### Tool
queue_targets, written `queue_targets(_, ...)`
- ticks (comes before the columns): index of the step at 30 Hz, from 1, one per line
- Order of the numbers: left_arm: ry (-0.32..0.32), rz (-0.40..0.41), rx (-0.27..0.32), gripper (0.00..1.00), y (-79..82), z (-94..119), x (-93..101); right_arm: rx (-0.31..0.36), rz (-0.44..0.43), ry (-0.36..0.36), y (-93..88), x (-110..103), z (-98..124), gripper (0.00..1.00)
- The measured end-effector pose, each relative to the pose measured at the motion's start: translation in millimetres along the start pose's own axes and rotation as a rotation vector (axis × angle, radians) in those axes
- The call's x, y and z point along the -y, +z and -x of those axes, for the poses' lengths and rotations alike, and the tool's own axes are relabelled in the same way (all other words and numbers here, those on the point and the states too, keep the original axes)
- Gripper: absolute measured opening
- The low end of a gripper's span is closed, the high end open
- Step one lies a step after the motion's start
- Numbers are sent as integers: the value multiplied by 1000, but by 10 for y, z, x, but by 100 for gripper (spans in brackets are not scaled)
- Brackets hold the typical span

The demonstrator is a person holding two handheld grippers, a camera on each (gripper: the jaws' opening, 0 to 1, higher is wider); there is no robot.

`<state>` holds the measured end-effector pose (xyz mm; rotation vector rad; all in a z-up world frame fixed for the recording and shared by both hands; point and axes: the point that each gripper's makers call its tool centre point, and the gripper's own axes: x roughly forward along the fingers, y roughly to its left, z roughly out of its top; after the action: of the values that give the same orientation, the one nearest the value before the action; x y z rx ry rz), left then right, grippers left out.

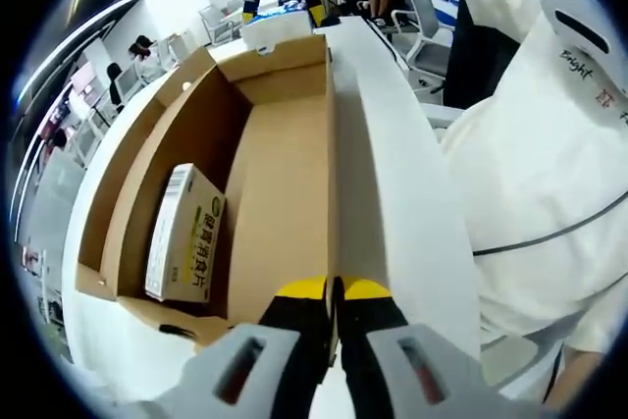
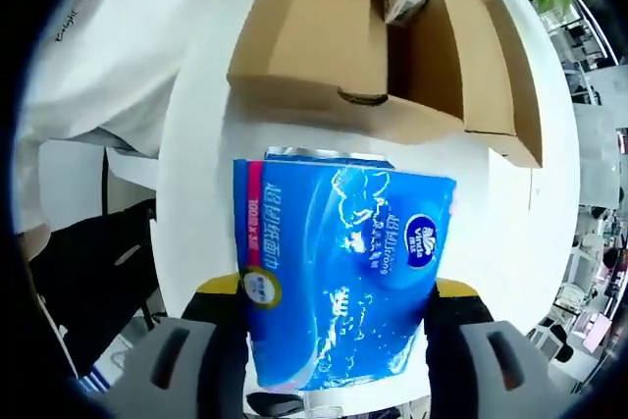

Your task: Operate the shoe box by opening the lid, removing the specified soft item, and placing it in the target area until the item is outside and the box remains undamaged.

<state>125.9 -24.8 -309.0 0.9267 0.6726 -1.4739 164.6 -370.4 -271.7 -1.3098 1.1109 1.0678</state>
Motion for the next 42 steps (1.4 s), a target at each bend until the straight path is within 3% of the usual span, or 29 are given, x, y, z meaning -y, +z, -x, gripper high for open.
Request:
queue_targets(11,-3,1,0,2,1,3,-3,39,-21,-32,62,-7,230,70)
queue_targets(13,-4,1,0,2,1,4,-4,78,-29,-29,120,-31,294,70)
queue_targets(17,-5,3,0,2,-2,11,-18,237,-38,-50,390,-46,452,68)
queue_targets(24,-3,5,1,2,-6,17,-30,273,-70,-127,421,58,599,66)
queue_targets(26,-3,5,1,2,-4,18,-32,344,-57,-161,506,113,663,63)
queue_targets(30,-5,6,-1,1,-5,21,-36,515,-145,-200,672,198,839,62)
queue_targets(32,-9,8,-3,1,-4,23,-40,567,-159,-235,711,257,917,61)
queue_targets(34,-11,9,-6,1,-5,22,-40,658,-250,-254,756,329,1027,60)
queue_targets(37,-8,8,-4,1,-7,25,-46,753,-338,-249,806,388,1131,60)
queue_targets(42,-2,6,0,2,-7,28,-58,885,-374,-335,849,493,1331,59)
